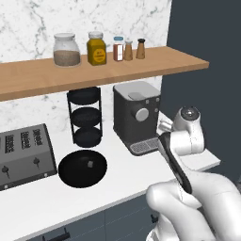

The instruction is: Grab a lemon wedge from the fridge and one ice cube from the ice bowl, and put them in the glass of lemonade.

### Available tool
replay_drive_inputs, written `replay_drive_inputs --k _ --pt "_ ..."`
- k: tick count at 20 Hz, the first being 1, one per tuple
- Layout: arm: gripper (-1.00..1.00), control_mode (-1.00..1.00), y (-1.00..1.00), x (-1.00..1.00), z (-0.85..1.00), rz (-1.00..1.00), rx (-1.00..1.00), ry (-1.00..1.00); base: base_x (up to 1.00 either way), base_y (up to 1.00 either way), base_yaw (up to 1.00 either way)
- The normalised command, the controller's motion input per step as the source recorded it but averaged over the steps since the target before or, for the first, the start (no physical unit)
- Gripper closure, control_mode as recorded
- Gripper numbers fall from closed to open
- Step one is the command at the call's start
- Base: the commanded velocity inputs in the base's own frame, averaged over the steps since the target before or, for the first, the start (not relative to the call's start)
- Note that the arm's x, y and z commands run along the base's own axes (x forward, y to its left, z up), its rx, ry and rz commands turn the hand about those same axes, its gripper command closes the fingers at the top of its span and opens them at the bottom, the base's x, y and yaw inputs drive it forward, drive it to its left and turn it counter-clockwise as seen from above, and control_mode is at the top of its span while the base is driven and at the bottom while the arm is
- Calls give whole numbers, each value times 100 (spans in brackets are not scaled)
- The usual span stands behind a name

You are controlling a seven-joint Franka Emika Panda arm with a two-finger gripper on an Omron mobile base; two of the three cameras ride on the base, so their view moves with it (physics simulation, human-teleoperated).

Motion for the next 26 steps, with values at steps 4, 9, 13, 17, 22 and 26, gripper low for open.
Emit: replay_drive_inputs --k 4,9,13,17,22,26 --pt "100 -100 -56 65 0 0 0 5 0 0 0" --pt "100 -100 -54 68 1 0 0 7 0 0 0" --pt "100 -100 -64 48 3 0 0 12 0 0 0" --pt "100 -100 -31 36 -7 -1 -1 6 0 0 0" --pt "100 -100 -22 25 -22 -2 -3 0 0 0 0" --pt "100 -100 -29 13 -36 0 -2 0 0 0 0"
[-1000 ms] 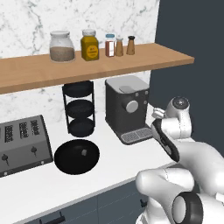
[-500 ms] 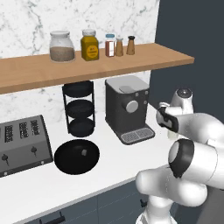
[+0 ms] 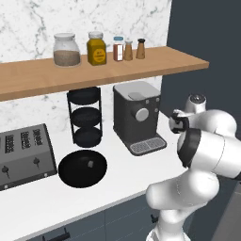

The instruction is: Grab a lemon wedge from the fridge and one ice cube from the ice bowl, and put them in the glass of lemonade.

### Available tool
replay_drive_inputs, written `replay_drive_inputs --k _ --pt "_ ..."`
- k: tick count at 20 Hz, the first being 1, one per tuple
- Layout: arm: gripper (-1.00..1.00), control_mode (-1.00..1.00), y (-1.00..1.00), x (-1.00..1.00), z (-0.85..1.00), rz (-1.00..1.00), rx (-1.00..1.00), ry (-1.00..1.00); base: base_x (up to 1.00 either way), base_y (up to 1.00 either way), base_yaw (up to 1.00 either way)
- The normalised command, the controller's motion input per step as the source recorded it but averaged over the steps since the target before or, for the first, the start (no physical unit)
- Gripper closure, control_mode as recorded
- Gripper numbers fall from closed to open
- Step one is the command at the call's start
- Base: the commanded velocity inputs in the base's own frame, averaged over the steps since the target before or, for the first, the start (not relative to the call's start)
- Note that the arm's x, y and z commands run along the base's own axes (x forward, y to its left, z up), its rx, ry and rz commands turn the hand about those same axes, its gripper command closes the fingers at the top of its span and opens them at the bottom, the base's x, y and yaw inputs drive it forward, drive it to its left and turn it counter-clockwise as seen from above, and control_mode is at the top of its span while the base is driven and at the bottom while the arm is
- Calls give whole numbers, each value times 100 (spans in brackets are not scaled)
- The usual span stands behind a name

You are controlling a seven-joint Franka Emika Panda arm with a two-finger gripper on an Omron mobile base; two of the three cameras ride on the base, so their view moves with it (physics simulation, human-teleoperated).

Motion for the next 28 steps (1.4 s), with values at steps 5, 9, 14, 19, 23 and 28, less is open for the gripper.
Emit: replay_drive_inputs --k 5,9,14,19,23,28 --pt "100 -100 -12 14 -27 0 -1 3 0 0 0" --pt "100 -100 0 17 0 0 0 15 0 0 0" --pt "100 -100 -1 4 -1 1 -3 14 0 0 0" --pt "100 -100 -4 0 -16 6 -5 3 0 0 0" --pt "100 -100 0 0 -15 9 -6 0 0 0 0" --pt "100 -100 0 0 -1 13 -7 4 0 0 0"
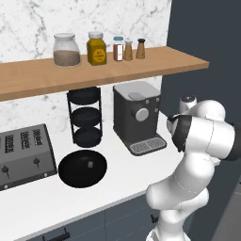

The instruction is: Grab a lemon wedge from the fridge and one ice cube from the ice bowl, and put them in the glass of lemonade.

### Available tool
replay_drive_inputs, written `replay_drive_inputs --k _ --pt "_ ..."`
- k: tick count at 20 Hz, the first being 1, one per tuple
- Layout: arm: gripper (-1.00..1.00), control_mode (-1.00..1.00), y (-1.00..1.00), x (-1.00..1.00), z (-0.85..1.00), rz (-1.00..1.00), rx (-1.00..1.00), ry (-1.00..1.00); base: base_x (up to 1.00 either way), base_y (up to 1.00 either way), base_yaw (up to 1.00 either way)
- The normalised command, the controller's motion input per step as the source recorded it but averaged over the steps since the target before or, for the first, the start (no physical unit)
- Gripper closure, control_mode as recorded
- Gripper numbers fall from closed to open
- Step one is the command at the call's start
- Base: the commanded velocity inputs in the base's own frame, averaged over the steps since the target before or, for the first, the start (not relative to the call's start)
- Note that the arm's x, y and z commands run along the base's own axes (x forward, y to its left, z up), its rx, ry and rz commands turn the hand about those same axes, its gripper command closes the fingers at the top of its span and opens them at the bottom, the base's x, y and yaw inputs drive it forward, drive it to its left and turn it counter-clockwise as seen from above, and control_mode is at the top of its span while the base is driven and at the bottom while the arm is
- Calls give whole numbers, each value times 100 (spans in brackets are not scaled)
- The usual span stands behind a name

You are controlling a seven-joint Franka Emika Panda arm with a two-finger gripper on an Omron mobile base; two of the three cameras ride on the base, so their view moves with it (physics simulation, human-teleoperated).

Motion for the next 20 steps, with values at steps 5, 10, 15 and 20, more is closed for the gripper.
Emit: replay_drive_inputs --k 5,10,15,20 --pt "100 -100 0 0 -1 16 -8 11 0 0 0" --pt "100 -100 -3 27 -5 16 -5 11 0 0 0" --pt "100 -100 -8 31 -2 14 -2 9 0 0 0" --pt "100 -100 -9 -18 -6 15 -4 2 0 0 0"
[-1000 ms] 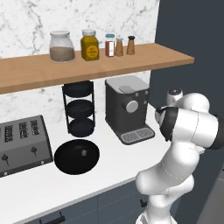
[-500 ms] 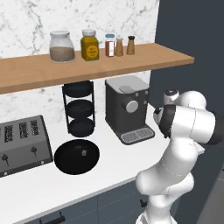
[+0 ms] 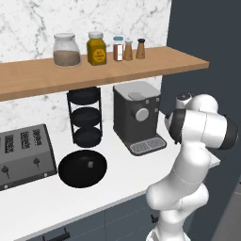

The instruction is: Grab a lemon wedge from the fridge and one ice cube from the ice bowl, and put them in the glass of lemonade.

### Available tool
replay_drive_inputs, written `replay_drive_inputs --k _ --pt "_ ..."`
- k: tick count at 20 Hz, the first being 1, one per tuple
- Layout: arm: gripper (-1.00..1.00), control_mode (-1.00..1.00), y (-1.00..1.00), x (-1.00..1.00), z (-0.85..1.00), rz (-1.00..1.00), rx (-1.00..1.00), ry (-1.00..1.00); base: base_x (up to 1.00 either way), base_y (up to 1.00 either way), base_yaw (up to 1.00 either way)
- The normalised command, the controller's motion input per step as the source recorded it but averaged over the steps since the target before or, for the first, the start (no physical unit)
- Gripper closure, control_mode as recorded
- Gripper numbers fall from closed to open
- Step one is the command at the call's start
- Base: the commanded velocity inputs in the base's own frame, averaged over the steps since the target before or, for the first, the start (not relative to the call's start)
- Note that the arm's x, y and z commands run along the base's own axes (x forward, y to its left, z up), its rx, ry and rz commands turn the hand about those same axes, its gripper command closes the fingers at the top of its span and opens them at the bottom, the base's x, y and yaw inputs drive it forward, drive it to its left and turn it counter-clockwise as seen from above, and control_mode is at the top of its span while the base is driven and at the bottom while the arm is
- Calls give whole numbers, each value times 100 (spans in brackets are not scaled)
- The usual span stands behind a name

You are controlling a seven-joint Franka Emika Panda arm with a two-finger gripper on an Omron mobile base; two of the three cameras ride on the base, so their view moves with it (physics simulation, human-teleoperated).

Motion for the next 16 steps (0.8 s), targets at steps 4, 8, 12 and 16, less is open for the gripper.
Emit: replay_drive_inputs --k 4,8,12,16 --pt "100 -100 -4 -37 12 11 -1 0 0 0 0" --pt "100 -100 0 -33 35 8 0 0 0 0 0" --pt "100 -100 4 -52 28 2 0 0 0 0 0" --pt "100 -100 41 -65 14 0 -2 -6 0 0 0"
